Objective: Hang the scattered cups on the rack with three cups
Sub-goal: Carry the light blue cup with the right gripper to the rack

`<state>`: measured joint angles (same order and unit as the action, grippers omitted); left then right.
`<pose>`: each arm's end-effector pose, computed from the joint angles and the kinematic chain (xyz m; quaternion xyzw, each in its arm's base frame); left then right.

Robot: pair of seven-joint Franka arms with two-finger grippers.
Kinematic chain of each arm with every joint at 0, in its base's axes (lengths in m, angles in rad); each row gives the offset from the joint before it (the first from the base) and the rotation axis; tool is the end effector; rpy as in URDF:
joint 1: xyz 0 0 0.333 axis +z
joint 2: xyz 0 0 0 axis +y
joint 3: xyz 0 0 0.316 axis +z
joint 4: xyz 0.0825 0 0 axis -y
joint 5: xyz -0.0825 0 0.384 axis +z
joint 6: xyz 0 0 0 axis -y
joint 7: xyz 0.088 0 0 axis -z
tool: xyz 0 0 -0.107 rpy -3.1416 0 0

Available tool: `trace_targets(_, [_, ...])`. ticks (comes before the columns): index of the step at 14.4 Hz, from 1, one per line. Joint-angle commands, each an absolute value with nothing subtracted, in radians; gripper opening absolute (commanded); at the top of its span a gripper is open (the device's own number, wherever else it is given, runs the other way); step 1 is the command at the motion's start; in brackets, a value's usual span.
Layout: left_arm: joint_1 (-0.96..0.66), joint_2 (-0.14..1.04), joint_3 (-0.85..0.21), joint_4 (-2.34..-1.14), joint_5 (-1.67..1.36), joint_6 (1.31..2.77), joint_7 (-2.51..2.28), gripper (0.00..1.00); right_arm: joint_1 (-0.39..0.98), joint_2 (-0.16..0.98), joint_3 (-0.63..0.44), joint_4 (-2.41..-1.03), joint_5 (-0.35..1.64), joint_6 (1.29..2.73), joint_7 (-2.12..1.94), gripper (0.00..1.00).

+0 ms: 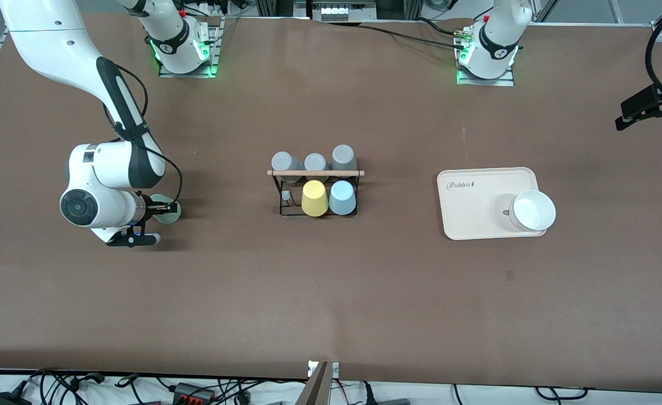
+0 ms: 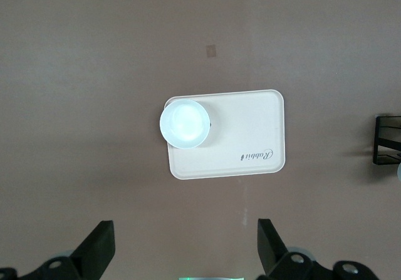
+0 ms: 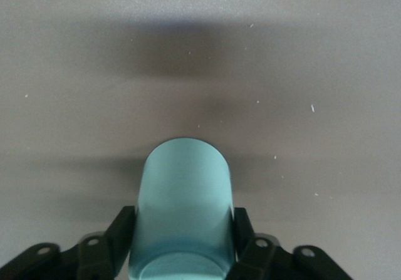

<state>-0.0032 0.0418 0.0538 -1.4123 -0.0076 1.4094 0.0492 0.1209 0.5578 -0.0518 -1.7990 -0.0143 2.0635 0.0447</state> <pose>0.5499 0.0262 0.6611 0.9997 0.0002 -0.0222 0.0038 0.6188 0.0438 0.2166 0.9889 0.0182 -0.1444 0.0281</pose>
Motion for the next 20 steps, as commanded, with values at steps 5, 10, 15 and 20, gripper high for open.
trace_targets(5, [-0.015,0.074,0.06,-1.396,-0.006,1.408,0.034,1.0,0.149,0.489,-0.022,-1.564,0.098,1.827,0.058,0.24])
trace_targets(10, [-0.021,0.081,0.057,-1.396,0.003,1.413,0.038,1.0,0.323,0.494,-0.011,-1.436,0.107,1.807,0.291,0.24])
trace_targets(15, [-0.018,0.081,0.06,-1.396,0.008,1.419,0.051,1.0,0.463,0.506,-0.009,-1.37,0.11,1.79,0.56,0.24])
trace_targets(20, [-0.018,0.08,0.057,-1.397,0.009,1.439,0.035,1.0,0.547,0.552,-0.009,-1.332,0.11,1.782,0.647,0.25])
